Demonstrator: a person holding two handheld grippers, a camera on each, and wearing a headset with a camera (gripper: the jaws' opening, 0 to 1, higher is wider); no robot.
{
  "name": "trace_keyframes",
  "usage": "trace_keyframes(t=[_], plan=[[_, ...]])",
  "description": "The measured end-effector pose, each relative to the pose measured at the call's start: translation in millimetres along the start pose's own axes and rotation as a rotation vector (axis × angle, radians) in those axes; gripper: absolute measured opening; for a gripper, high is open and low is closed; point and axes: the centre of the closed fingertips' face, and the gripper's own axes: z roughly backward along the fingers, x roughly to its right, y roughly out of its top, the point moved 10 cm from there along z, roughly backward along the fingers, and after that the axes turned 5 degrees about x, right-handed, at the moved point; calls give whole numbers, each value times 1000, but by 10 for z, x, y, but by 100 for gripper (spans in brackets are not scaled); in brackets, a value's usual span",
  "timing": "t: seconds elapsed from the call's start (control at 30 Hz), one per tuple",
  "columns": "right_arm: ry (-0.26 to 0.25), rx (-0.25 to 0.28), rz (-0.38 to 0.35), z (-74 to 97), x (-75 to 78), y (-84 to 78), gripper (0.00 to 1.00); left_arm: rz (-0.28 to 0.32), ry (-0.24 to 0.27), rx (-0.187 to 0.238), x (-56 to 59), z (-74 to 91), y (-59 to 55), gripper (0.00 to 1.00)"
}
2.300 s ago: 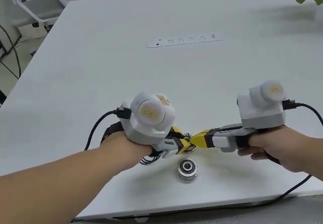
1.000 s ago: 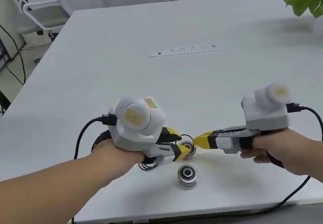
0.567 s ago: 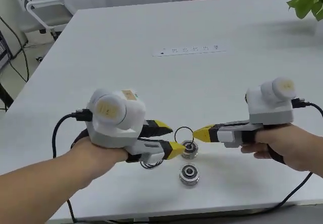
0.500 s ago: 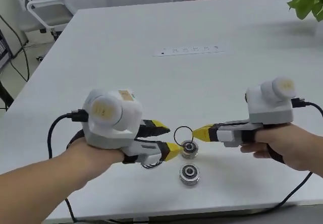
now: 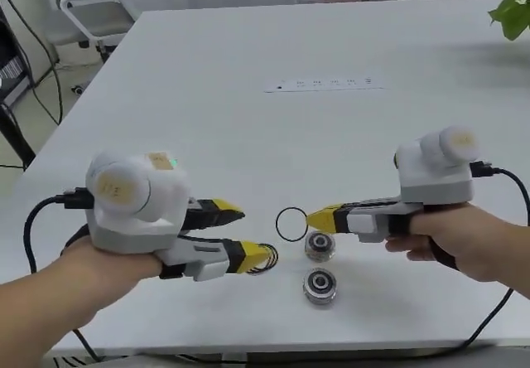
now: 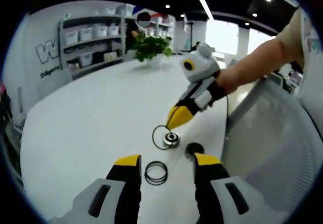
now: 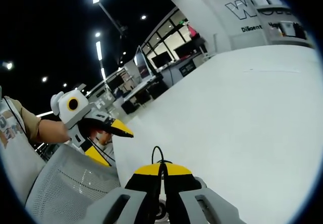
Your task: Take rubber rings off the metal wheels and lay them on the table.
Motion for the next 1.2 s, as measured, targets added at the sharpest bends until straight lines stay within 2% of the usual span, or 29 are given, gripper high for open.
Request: trace_keyframes(t=[0.27, 0.57, 0.7, 0.9, 1.2], plan=[[27, -35, -3, -201, -71, -38, 0, 16, 33, -16, -32, 151, -139, 44], [38, -92, -9, -450, -109, -154, 0, 38, 58, -8, -87, 258, -201, 45], [30, -117, -16, -538, -132, -203, 0, 45, 64, -13, -92, 273, -228, 45], [-8, -142, -36, -637, -70, -269, 0, 52, 70, -29, -88, 300, -276, 45], [-37, -166, -47, -642, -30, -287, 0, 60, 80, -34, -130, 341, -318, 45]])
